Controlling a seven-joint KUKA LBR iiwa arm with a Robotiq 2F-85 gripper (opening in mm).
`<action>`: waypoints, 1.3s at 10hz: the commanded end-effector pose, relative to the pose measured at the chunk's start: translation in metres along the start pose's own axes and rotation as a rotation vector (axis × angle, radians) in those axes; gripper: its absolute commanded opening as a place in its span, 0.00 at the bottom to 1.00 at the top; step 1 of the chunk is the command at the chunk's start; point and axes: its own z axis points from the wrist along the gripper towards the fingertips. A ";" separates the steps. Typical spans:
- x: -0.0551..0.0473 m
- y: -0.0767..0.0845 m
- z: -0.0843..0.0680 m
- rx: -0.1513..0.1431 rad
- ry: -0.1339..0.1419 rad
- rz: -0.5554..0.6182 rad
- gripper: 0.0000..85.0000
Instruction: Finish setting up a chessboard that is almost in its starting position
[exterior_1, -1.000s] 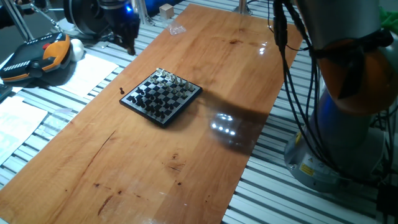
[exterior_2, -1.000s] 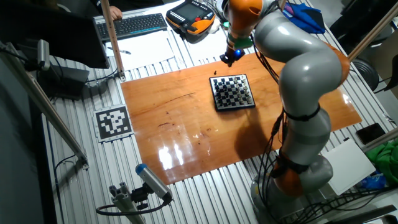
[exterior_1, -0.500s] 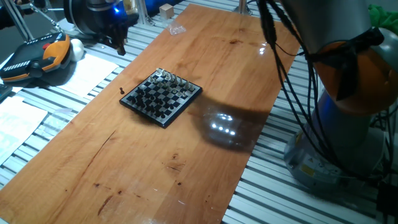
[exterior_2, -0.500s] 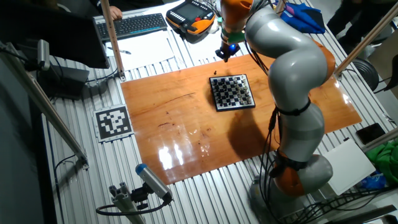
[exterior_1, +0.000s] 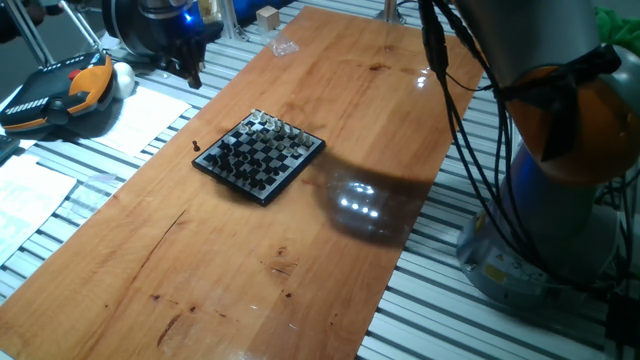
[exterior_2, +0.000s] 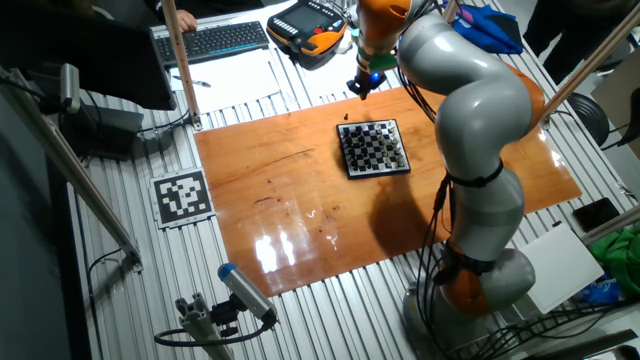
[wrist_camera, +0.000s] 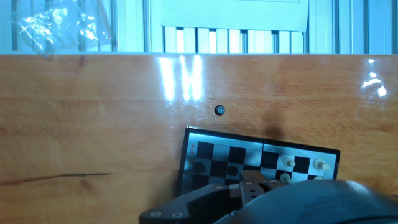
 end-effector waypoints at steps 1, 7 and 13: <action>0.000 0.000 0.000 -0.024 0.002 0.007 0.00; -0.019 0.005 0.027 0.001 0.011 0.025 0.20; -0.034 0.008 0.063 -0.022 0.016 0.036 0.40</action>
